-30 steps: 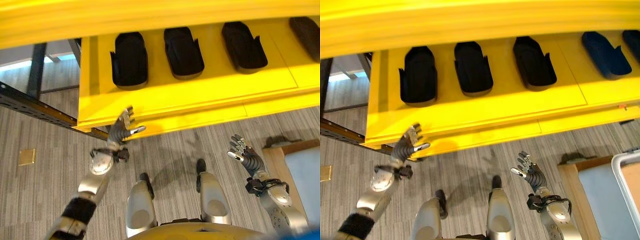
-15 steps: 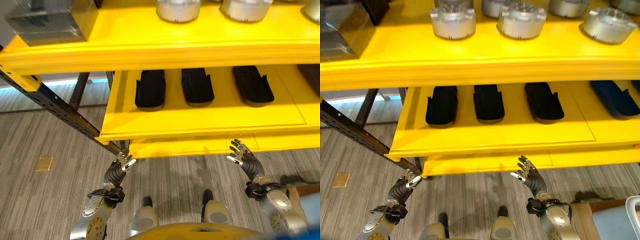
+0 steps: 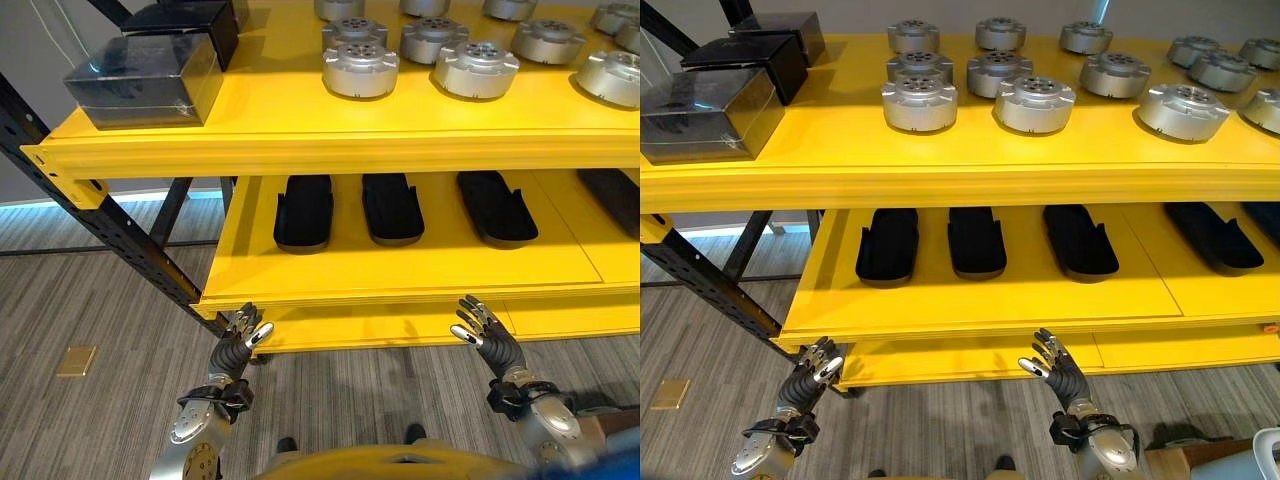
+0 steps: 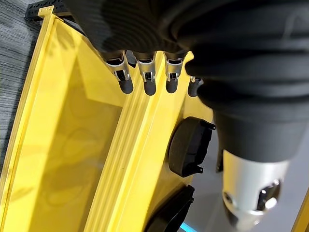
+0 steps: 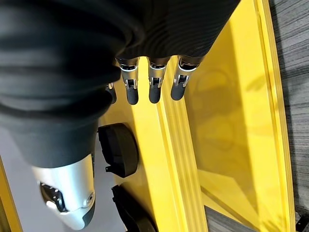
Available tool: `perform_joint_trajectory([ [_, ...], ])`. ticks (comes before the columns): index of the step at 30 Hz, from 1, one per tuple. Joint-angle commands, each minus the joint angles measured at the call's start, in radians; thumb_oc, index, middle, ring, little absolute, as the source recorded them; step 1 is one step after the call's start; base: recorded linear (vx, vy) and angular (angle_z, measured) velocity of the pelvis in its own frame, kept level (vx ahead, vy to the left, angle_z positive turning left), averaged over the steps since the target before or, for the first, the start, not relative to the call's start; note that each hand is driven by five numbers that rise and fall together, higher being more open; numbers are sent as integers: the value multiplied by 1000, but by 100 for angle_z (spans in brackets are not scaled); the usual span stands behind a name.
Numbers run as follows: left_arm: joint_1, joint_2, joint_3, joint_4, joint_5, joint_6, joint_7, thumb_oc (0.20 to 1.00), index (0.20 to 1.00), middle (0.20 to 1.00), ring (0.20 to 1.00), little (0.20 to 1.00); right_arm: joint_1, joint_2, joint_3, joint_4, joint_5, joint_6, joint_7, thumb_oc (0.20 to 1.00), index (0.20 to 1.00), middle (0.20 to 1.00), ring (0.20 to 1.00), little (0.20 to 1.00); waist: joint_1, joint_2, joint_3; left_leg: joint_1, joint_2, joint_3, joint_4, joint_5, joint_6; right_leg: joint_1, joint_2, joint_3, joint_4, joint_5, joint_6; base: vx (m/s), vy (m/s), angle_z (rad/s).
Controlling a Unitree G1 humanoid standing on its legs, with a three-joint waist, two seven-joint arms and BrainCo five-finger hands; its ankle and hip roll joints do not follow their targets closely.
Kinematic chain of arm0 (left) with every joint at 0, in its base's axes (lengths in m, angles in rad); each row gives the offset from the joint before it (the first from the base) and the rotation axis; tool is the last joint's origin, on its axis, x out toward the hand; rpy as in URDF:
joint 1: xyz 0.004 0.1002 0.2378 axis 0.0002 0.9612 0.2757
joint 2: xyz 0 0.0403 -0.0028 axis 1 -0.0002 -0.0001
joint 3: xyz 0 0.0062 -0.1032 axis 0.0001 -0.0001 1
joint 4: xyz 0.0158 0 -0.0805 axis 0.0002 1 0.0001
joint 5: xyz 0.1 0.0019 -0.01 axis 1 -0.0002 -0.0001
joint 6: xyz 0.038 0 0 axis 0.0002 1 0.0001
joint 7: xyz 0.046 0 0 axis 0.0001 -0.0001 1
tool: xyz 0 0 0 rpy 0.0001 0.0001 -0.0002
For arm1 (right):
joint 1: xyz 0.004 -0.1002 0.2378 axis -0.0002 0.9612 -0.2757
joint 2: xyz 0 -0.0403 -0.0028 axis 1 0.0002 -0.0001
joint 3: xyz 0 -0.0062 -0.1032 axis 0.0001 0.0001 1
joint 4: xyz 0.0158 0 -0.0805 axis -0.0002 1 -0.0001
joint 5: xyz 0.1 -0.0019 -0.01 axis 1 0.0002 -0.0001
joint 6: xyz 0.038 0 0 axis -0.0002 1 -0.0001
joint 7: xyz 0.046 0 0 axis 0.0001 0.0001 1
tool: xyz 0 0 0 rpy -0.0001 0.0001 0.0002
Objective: Move parts from the plastic box to the shelf.
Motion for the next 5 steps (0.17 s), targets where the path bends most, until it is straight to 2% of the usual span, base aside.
perform_joint_trajectory([
  [1, -32, 38, 41, -9, 55, -58, 8, 1000, 1000, 1000, 1000, 1000, -26, 12, -25, -63, 34, -34, -5, 1000, 1000, 1000, 1000, 1000, 2, -21, 5, -71, 74, 23, 43, 58, 16, -9, -77, -7, 105, -62, 66, 0, 0, 0],
  [5, -49, 41, 34, -7, 61, -59, 14, 1000, 1000, 1000, 1000, 1000, -32, 12, -17, -61, 31, -34, -8, 1000, 1000, 1000, 1000, 1000, 0, -21, 6, -67, 73, 24, 49, 54, 19, -11, -77, 1, 111, -65, 65, 6, 1, -2],
])
